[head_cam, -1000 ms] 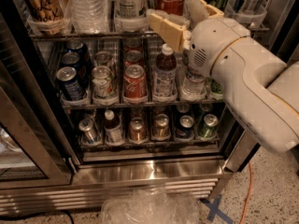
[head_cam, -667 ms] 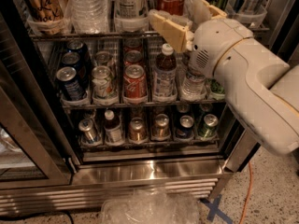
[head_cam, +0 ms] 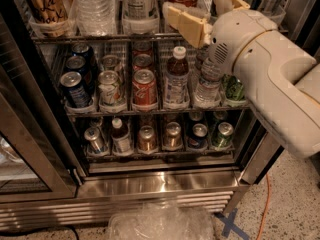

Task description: Pick coke can from top shelf of fridge

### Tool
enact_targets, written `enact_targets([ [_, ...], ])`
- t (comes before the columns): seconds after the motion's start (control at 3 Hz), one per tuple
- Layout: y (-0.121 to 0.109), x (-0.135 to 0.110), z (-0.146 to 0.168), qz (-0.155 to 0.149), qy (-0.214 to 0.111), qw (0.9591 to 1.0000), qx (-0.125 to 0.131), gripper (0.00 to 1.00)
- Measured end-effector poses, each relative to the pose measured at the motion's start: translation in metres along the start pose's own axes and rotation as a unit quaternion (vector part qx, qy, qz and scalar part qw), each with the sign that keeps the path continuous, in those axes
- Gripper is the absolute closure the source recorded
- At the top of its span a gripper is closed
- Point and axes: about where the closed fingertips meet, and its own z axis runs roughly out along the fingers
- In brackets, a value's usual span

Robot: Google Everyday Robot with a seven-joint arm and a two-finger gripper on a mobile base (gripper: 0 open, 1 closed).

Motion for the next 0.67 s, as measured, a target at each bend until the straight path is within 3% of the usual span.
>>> enact_targets([
  [0.33, 0.0203, 0.0186, 0.0115, 0.001, 0.019, 0.9997, -0.018, 0.24],
  [0.67, 0.016, 0.0166, 0.0214, -0.002, 0.022, 0.9996, -0.014, 0.28],
])
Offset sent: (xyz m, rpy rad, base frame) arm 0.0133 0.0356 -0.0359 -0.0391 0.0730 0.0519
